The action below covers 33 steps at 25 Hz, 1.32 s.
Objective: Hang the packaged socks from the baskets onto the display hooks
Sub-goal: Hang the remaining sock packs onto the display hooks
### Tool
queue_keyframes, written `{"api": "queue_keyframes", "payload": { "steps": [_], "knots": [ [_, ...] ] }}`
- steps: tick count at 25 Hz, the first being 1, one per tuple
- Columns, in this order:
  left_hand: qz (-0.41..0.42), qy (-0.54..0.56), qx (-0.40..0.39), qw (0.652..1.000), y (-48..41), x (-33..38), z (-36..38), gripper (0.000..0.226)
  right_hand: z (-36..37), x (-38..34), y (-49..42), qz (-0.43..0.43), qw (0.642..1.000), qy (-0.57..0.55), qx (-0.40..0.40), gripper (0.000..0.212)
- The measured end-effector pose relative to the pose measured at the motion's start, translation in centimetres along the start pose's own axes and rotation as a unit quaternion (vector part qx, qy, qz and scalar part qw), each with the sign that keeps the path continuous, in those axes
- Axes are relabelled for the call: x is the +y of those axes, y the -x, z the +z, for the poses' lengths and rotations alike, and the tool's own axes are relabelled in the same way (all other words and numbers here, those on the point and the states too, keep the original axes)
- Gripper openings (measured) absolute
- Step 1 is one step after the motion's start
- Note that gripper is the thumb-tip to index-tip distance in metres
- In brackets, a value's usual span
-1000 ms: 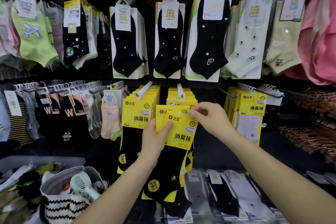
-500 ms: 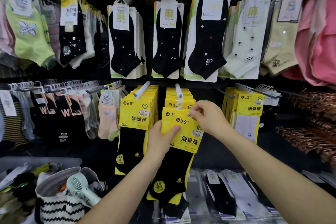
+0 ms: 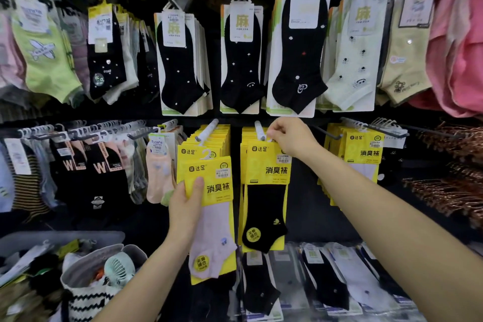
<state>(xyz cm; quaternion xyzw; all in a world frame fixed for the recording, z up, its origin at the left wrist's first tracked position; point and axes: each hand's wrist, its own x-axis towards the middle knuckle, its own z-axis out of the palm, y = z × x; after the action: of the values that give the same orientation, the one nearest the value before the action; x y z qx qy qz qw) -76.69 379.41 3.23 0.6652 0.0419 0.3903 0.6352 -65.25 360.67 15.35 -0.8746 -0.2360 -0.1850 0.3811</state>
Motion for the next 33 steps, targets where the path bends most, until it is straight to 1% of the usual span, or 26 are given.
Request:
{"api": "queue_keyframes", "payload": {
  "steps": [3, 4, 6, 8, 9, 11, 12, 13, 15, 16, 19, 20, 23, 26, 27, 30, 33],
  "knots": [
    [0.025, -0.004, -0.01, 1.0, 0.0, 0.6, -1.3, 0.031, 0.9, -0.1, -0.6, -0.002, 1.0, 0.007, 0.0, 0.013],
    [0.022, -0.003, -0.013, 1.0, 0.0, 0.6, -1.3, 0.03, 1.2, -0.1, -0.7, -0.003, 1.0, 0.007, -0.001, 0.014],
    [0.0, -0.002, -0.025, 1.0, 0.0, 0.6, -0.9, 0.017, 1.4, -0.2, -0.8, 0.002, 1.0, 0.007, -0.006, 0.015],
    [-0.011, 0.001, -0.044, 0.999, 0.2, 0.6, -0.1, 0.019, 1.1, -0.3, -0.8, 0.012, 1.0, 0.01, -0.007, 0.013],
    [-0.01, 0.004, -0.054, 0.998, 0.3, 0.5, 0.4, 0.02, 0.7, -0.4, -0.6, 0.012, 1.0, 0.019, 0.006, 0.014],
    [-0.006, 0.006, -0.078, 0.997, 0.8, 0.4, 1.4, 0.016, -0.1, -0.5, 0.5, -0.02, 0.998, 0.031, 0.047, 0.017],
    [-0.006, 0.006, -0.088, 0.996, 1.1, 0.3, 2.0, 0.015, -0.5, -0.6, 1.3, -0.046, 0.998, 0.024, 0.043, 0.018],
    [-0.009, 0.011, -0.094, 0.995, 1.4, 0.2, 2.7, 0.014, -0.8, -0.8, 2.4, -0.07, 0.997, 0.013, 0.013, 0.018],
    [-0.021, 0.017, -0.107, 0.994, 2.0, 0.1, 4.2, 0.013, -0.7, -0.8, 4.5, -0.089, 0.993, 0.002, -0.076, 0.012],
    [-0.025, 0.018, -0.111, 0.993, 2.2, 0.1, 5.0, 0.013, -0.6, -0.5, 5.0, -0.092, 0.991, 0.003, -0.093, 0.01],
    [-0.04, 0.021, -0.119, 0.992, 2.3, 0.5, 7.0, 0.014, -1.1, 0.4, 4.6, -0.068, 0.996, -0.021, -0.052, 0.012],
    [-0.043, 0.022, -0.121, 0.991, 2.2, 0.6, 7.4, 0.014, -1.4, 0.5, 4.2, -0.056, 0.997, -0.035, -0.049, 0.012],
    [-0.032, 0.019, -0.127, 0.991, 1.8, 1.1, 7.9, 0.011, -1.9, 0.5, 3.5, -0.048, 0.995, -0.053, -0.074, 0.013],
    [-0.042, 0.024, -0.131, 0.99, 1.3, 1.2, 7.9, 0.014, -2.0, 0.6, 3.4, -0.054, 0.994, -0.063, -0.065, 0.02],
    [-0.047, 0.029, -0.133, 0.99, 1.2, 1.1, 7.9, 0.015, -2.0, 0.6, 3.4, -0.055, 0.994, -0.068, -0.067, 0.019],
    [-0.054, 0.031, -0.137, 0.989, 0.9, 1.1, 8.0, 0.014, -1.8, 0.8, 3.0, -0.064, 0.995, -0.043, -0.068, 0.009],
    [-0.06, 0.024, -0.142, 0.988, 0.3, 1.4, 8.5, 0.013, -1.3, 1.0, 2.2, -0.05, 0.998, -0.021, -0.022, 0.011]
  ]
}}
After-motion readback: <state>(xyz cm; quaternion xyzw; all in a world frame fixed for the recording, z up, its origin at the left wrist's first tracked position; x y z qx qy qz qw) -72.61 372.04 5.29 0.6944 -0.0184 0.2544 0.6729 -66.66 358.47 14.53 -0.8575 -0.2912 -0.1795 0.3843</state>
